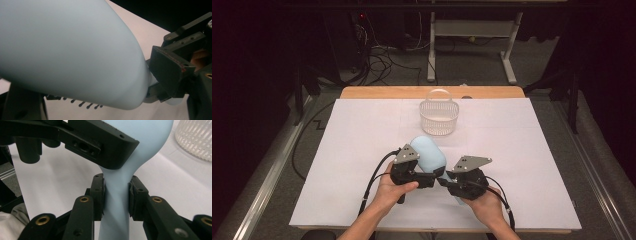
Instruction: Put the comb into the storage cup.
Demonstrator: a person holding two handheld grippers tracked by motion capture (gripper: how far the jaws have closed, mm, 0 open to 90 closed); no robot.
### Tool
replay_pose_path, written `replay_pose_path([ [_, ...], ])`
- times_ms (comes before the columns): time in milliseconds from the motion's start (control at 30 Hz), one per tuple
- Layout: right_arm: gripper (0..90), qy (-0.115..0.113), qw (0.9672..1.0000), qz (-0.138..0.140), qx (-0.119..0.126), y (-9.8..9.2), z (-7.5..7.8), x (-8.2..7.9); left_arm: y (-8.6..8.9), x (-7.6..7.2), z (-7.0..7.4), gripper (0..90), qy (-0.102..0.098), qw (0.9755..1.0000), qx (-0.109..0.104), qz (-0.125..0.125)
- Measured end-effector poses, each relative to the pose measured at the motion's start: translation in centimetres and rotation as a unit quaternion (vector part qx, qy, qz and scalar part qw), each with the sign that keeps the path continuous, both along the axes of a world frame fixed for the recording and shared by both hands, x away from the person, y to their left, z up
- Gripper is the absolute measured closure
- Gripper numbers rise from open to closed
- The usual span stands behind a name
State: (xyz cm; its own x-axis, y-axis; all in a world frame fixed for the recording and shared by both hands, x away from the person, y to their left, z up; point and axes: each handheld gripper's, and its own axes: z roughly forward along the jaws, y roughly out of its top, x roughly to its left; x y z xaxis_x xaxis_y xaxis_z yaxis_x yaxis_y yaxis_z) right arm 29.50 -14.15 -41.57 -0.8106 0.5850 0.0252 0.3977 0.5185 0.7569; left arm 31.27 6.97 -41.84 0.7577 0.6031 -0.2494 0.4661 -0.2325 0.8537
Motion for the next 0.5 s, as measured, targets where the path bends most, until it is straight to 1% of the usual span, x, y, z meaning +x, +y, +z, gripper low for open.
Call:
replay_pose_path([
  [67, 70.6, -0.002, 1.0, 0.0, -0.002, 0.04, 0.01, 0.05, 0.18, 0.03, 0.05, 23.5, -0.002, 1.0, -0.002, -0.007],
  [133, 70.7, -0.001, 1.0, -0.001, -0.003, -0.01, 0.04, 0.08, 0.3, -0.07, 0.2, 26.7, -0.008, 0.9998, -0.003, -0.016],
  [200, 70.7, 0.0, 1.0, -0.001, -0.004, 0.0, -0.01, 0.12, 0.36, -0.27, 0.38, 29.0, -0.022, 0.9995, 0.007, -0.023],
  [233, 70.8, 0.001, 1.0, -0.001, -0.005, 0.05, -0.03, 0.14, 0.36, -0.27, 0.38, 29.4, -0.022, 0.9995, 0.007, -0.023],
  [267, 70.8, 0.001, 1.0, -0.001, -0.006, 0.13, -0.07, 0.18, 0.36, -0.36, 0.53, 29.5, -0.027, 0.9992, 0.018, -0.024],
  [300, 70.8, 0.002, 1.0, -0.001, -0.005, 0.23, -0.12, 0.22, 0.38, -0.4, 0.59, 29.5, -0.028, 0.9991, 0.021, -0.024],
  [400, 70.8, 0.003, 1.0, 0.001, -0.005, 0.39, -0.12, 0.32, 0.66, -0.38, 0.74, 30.7, -0.024, 0.999, 0.023, -0.029],
  [500, 70.7, 0.001, 1.0, 0.002, -0.006, 0.4, -0.02, 0.35, 0.98, -0.25, 0.87, 32.3, -0.01, 0.9992, 0.018, -0.034],
])
